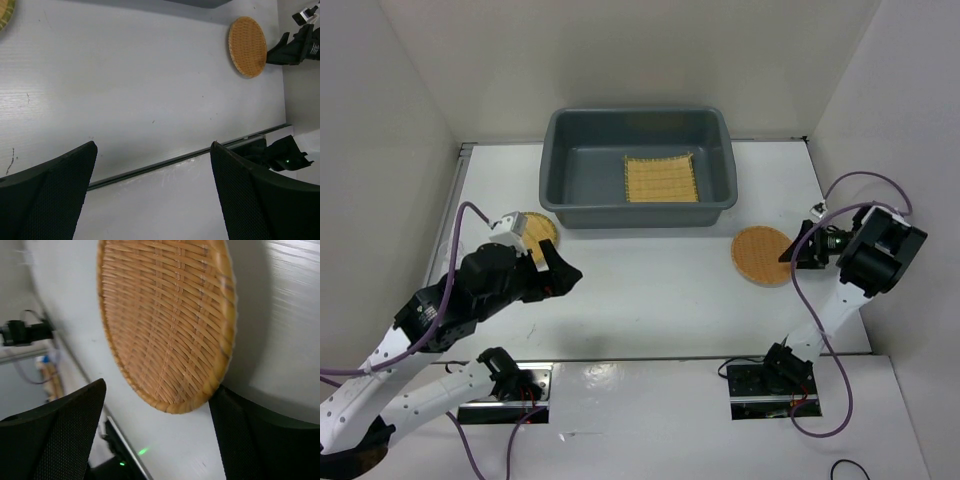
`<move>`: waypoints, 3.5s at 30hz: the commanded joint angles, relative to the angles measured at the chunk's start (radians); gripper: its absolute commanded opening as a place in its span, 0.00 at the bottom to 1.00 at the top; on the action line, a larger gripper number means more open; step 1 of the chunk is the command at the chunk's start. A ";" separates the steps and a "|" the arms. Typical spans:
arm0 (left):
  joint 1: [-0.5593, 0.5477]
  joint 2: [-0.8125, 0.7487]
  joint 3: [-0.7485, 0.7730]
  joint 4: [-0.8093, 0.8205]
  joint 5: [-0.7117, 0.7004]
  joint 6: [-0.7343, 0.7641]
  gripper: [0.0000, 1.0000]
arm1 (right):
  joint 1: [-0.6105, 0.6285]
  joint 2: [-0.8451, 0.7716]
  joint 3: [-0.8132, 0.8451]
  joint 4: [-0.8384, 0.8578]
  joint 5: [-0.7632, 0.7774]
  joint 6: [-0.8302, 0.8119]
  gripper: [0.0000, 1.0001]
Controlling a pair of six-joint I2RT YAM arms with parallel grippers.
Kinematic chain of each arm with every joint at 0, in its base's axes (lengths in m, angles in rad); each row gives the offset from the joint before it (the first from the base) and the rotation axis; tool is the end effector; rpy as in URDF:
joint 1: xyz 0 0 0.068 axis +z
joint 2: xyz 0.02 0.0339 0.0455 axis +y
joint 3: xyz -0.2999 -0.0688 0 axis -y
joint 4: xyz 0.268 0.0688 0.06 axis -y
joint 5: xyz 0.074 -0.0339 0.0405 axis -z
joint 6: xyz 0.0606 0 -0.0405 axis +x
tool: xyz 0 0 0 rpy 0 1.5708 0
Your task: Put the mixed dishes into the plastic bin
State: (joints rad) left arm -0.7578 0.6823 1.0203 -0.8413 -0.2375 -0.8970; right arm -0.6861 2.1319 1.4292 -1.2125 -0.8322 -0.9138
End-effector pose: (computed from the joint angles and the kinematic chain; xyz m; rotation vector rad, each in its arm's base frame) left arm 0.1090 -0.0835 0.3840 -0.3001 2.1299 -0.7602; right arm 0.3256 -0.2087 0.1319 -0.0950 2.5571 1.1039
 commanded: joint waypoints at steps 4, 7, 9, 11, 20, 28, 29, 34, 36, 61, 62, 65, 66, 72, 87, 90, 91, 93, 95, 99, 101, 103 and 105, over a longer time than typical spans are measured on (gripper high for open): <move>0.005 -0.041 -0.012 -0.013 0.018 -0.036 1.00 | 0.102 0.203 -0.009 -0.002 -0.004 -0.044 0.88; 0.005 -0.041 -0.012 -0.013 0.018 -0.036 1.00 | 0.102 0.203 -0.009 0.045 -0.004 0.015 0.80; 0.005 -0.041 -0.012 -0.013 0.027 -0.036 1.00 | 0.102 0.203 -0.009 0.054 0.008 0.035 0.67; 0.005 -0.041 -0.022 -0.013 0.027 -0.036 1.00 | 0.074 0.212 -0.009 0.067 0.008 0.044 0.48; 0.005 -0.092 -0.040 -0.013 0.037 -0.045 1.00 | 0.014 0.195 0.002 0.036 -0.031 0.053 0.00; 0.005 -0.124 -0.058 -0.013 0.046 -0.063 1.00 | -0.013 -0.036 -0.016 -0.031 -0.010 0.053 0.00; 0.005 -0.124 -0.058 -0.013 0.046 -0.063 1.00 | -0.027 -0.059 -0.016 -0.085 -0.010 0.026 0.00; 0.005 -0.105 -0.034 -0.004 0.064 -0.022 1.00 | -0.108 -0.266 -0.001 -0.085 0.039 0.073 0.00; 0.005 -0.095 -0.023 0.005 0.064 -0.004 1.00 | -0.119 -0.315 -0.001 -0.085 0.048 0.087 0.00; 0.005 0.099 -0.023 0.226 -0.061 0.165 1.00 | 0.324 -0.318 0.902 -0.085 -0.070 0.334 0.00; 0.005 0.099 -0.023 0.226 -0.081 0.144 1.00 | 0.356 -0.237 0.943 -0.085 -0.056 0.304 0.00; 0.005 0.069 -0.049 0.225 -0.199 0.052 1.00 | 0.477 -0.050 1.140 -0.085 -0.080 0.312 0.00; 0.005 0.059 -0.049 0.216 -0.227 0.038 1.00 | 0.531 0.004 1.257 -0.085 -0.090 0.313 0.00; 0.014 0.064 0.069 0.121 -0.350 -0.076 1.00 | 0.696 0.341 1.524 -0.067 -0.090 0.381 0.00; 0.141 0.306 0.210 0.079 -0.217 -0.088 1.00 | 0.711 0.700 1.599 0.388 -0.260 1.000 0.00; 0.170 0.264 0.170 0.088 -0.217 -0.109 1.00 | 0.700 0.735 1.581 0.462 -0.332 1.143 0.00; 0.184 0.246 0.170 0.099 -0.217 -0.124 1.00 | 0.700 0.735 1.571 0.462 -0.332 1.129 0.00; 0.196 0.234 0.143 0.099 -0.217 -0.158 1.00 | 0.700 0.735 1.594 0.403 -0.286 1.098 0.00; 0.207 0.224 0.130 0.110 -0.226 -0.172 1.00 | 0.700 0.723 1.581 0.375 -0.249 1.086 0.00; 0.228 0.215 0.116 0.122 -0.217 -0.194 1.00 | 0.709 0.703 1.565 0.286 -0.154 1.046 0.00; 0.229 0.215 0.107 0.122 -0.217 -0.217 1.00 | 0.709 0.685 1.565 0.255 -0.098 1.037 0.00; 0.229 0.204 0.107 0.122 -0.217 -0.229 1.00 | 0.709 0.669 1.539 0.225 -0.071 1.037 0.00; 0.229 0.192 0.097 0.122 -0.217 -0.243 1.00 | 0.718 0.639 1.519 0.194 -0.051 1.014 0.00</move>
State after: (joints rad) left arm -0.5350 0.9031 1.1324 -0.7528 -0.4557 -1.0973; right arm 0.0296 2.8628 2.9627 -0.9325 -0.9329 0.1234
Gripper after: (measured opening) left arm 1.001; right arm 0.112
